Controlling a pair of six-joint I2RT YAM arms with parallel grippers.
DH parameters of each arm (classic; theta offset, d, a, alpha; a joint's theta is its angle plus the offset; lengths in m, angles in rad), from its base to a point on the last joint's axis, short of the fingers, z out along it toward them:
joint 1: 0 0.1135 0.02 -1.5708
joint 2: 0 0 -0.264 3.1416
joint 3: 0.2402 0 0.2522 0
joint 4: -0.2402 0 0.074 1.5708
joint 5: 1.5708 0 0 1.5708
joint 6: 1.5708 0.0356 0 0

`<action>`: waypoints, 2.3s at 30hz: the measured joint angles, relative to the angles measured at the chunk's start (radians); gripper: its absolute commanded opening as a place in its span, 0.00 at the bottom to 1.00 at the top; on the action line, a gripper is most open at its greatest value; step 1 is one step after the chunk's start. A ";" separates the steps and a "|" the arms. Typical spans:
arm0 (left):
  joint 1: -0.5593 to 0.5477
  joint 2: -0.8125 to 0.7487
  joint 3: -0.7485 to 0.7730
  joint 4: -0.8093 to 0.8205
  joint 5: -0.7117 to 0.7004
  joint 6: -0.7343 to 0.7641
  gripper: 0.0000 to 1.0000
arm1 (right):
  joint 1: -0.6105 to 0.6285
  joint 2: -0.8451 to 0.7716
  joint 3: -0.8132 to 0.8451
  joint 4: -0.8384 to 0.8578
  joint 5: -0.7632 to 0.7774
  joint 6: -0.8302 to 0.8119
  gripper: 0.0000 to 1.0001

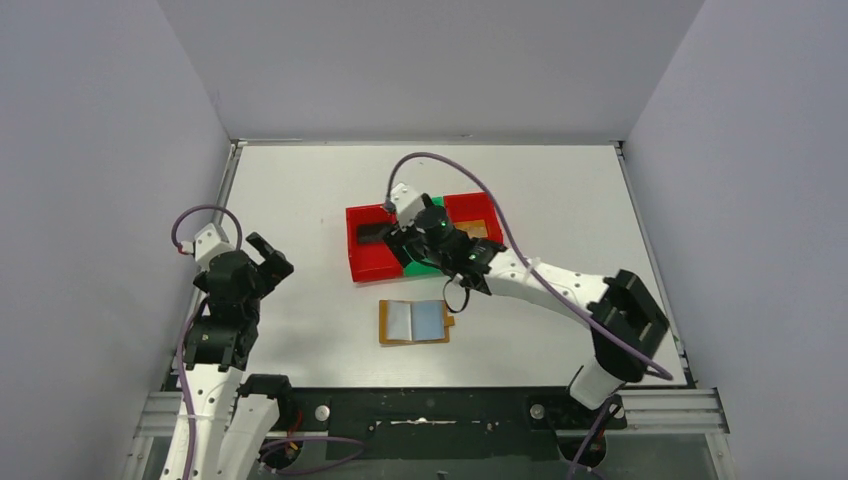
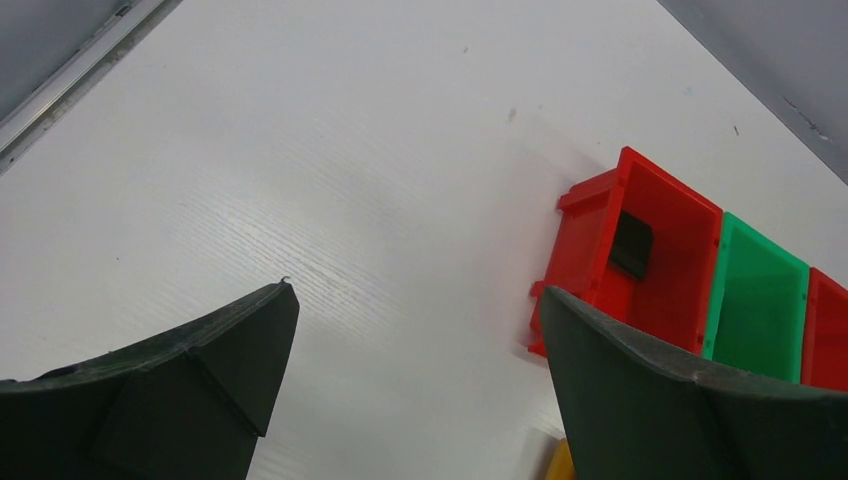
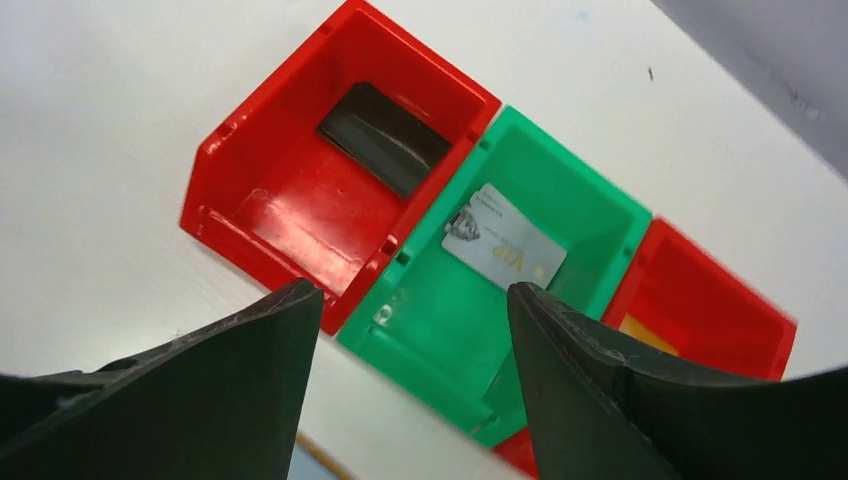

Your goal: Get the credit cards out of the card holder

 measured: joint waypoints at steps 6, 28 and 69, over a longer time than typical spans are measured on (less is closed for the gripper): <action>0.000 0.019 -0.008 0.023 0.050 0.015 0.93 | 0.000 -0.224 -0.149 -0.112 0.145 0.543 0.69; 0.000 0.070 -0.020 0.036 0.132 0.041 0.93 | 0.189 0.050 -0.077 -0.546 0.235 1.086 0.74; -0.318 0.217 -0.219 0.263 0.682 -0.154 0.75 | 0.226 0.049 -0.197 -0.411 0.165 1.029 0.53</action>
